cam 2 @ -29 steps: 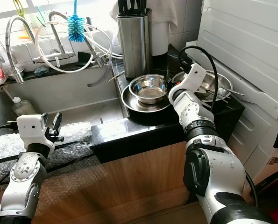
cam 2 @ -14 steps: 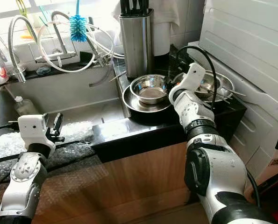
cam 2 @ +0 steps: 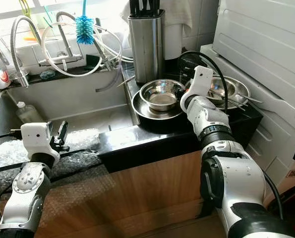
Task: Kitchen organization
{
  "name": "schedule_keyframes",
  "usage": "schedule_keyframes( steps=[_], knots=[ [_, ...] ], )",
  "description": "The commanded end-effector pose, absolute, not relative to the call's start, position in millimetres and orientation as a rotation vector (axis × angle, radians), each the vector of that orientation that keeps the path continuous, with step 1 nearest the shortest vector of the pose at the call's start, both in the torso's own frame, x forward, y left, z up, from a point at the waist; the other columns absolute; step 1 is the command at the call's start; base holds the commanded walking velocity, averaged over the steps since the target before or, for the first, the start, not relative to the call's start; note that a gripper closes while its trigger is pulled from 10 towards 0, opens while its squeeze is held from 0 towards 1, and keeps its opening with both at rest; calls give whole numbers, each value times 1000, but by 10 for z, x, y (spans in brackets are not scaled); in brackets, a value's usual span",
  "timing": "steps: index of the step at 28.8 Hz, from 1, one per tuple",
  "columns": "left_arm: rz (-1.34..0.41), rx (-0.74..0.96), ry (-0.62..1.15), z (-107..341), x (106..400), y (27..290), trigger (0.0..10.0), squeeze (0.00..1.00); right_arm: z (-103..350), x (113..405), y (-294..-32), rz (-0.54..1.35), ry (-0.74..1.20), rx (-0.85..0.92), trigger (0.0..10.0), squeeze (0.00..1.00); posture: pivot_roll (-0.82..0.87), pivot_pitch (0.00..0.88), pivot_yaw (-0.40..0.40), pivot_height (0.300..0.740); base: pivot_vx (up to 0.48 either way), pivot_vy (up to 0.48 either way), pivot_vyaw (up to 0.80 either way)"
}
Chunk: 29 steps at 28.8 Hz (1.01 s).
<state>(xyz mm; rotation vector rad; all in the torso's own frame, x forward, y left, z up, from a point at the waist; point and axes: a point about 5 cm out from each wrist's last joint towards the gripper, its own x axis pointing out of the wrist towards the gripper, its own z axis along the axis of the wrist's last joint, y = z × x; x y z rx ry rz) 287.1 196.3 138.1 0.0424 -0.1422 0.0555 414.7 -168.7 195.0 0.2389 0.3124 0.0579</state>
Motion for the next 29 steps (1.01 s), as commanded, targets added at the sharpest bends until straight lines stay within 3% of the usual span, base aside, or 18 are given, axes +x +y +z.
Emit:
schedule_keyframes(
  steps=[1, 6, 7, 8, 9, 29],
  knots=[
    [48, 66, -112, 1332, 2884, 1959, 10000, 0, 1933, 4143, -1706, 49, 347, 214, 10000, 0, -39, 0, 77, 740, 0, 0, 0],
    [43, 63, -107, 1329, 2895, 1953, 10000, 0, 1941, 4144, -1722, 50, 351, 193, 10000, 0, -39, 0, 72, 740, 0, 0, 0],
    [44, 62, -106, 1328, 2899, 1954, 10000, 0, 1946, 4145, -1723, 53, 351, 188, 9020, 0, -39, 0, 72, 740, 0, 0, 0],
    [44, 60, -105, 1326, 2902, 1954, 10000, 0, 1953, 4146, -1725, 54, 350, 190, 5490, 0, -40, 0, 69, 740, 0, 0, 0],
    [45, 59, -104, 1324, 2904, 1954, 10000, 0, 1962, 4149, -1725, 59, 347, 191, 0, 0, -40, 0, 69, 740, 0, 0, 0],
    [48, 43, -100, 1316, 2951, 1949, 10000, 0, 2160, 4200, -1711, 75, 251, 254, 0, 0, -37, 0, 67, 740, 0, 0, 0]
  ],
)
